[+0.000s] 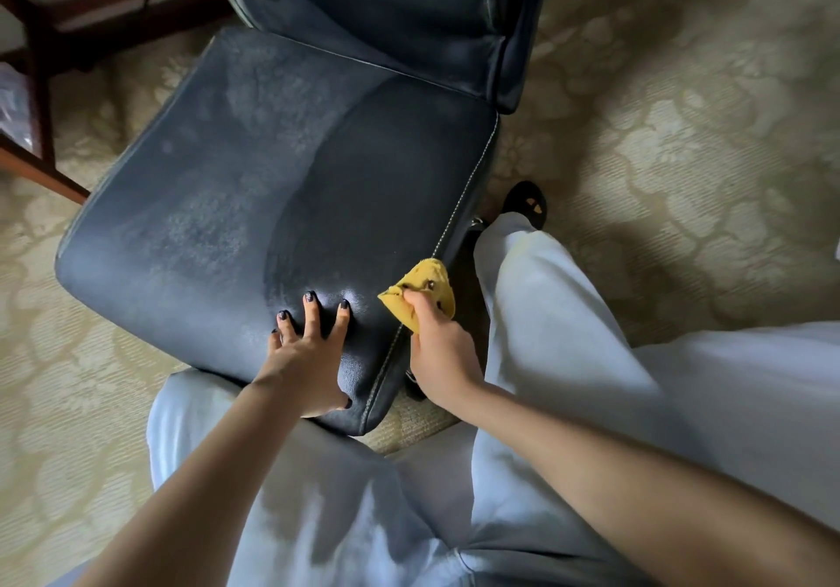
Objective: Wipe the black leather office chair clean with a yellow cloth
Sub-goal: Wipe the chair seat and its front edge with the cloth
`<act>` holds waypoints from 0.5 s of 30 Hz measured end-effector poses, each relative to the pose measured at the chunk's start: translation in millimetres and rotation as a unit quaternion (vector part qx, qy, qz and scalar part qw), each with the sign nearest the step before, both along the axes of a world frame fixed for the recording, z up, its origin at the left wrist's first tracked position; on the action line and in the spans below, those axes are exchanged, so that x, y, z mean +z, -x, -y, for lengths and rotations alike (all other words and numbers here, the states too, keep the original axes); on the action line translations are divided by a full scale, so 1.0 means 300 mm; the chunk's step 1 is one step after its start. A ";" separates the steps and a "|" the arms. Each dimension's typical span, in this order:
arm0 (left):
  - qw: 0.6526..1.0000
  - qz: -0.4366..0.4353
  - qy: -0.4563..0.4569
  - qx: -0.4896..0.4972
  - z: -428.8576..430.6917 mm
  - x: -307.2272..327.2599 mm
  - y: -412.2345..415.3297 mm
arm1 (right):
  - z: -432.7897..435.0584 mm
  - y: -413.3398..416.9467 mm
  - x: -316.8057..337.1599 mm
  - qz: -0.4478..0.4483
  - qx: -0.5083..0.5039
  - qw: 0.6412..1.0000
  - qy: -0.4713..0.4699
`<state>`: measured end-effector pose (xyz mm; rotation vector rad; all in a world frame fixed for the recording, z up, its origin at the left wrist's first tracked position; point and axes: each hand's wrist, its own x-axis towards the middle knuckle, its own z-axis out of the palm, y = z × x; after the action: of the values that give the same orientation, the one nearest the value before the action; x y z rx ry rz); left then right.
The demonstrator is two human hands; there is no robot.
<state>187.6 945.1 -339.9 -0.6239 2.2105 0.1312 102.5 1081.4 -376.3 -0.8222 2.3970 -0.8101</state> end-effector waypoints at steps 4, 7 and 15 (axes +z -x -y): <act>1.000 -0.003 0.005 0.001 -0.003 -0.003 -0.002 | -0.034 -0.026 0.015 0.009 0.073 0.997 -0.015; 1.000 -0.010 0.006 0.000 -0.002 -0.005 -0.008 | -0.068 -0.012 0.033 0.070 0.120 0.990 -0.001; 1.000 -0.022 -0.007 -0.006 0.009 -0.006 -0.016 | -0.105 0.342 0.085 0.120 -0.054 0.988 0.083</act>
<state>192.5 942.5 -341.7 -0.6047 2.2525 0.1559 -0.1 1112.8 -350.7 -0.6194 2.1968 -1.0995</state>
